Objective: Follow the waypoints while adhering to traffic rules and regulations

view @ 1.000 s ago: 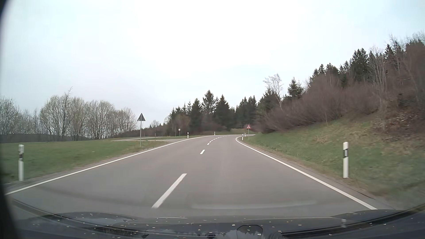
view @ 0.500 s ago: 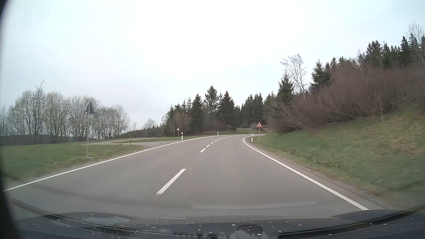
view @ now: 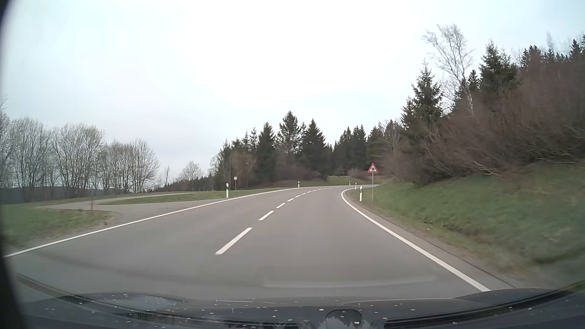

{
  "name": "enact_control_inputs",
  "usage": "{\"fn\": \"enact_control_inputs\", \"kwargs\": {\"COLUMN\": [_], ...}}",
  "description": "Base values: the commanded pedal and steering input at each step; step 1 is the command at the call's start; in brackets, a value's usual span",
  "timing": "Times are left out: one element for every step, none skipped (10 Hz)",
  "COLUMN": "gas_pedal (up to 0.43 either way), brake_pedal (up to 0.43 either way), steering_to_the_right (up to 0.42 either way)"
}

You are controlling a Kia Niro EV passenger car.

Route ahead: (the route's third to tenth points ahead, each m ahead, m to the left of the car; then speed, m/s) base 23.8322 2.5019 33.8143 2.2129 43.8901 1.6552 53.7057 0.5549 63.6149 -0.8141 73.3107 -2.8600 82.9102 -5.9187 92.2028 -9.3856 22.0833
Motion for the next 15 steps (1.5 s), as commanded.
{"fn": "enact_control_inputs", "kwargs": {"gas_pedal": [0.311,0.311,0.311,0.299,0.299,0.299,0.287,0.26,0.24,0.228,0.22,0.22,0.209,0.209,0.197], "brake_pedal": [0.0,0.0,0.0,0.0,0.0,0.0,0.0,0.0,0.0,0.0,0.0,0.0,0.0,0.0,0.0], "steering_to_the_right": [0.001,0.002,0.003,0.005,0.008,0.011,0.013,0.013,0.015,0.016,0.017,0.016,0.016,0.016,0.015]}}
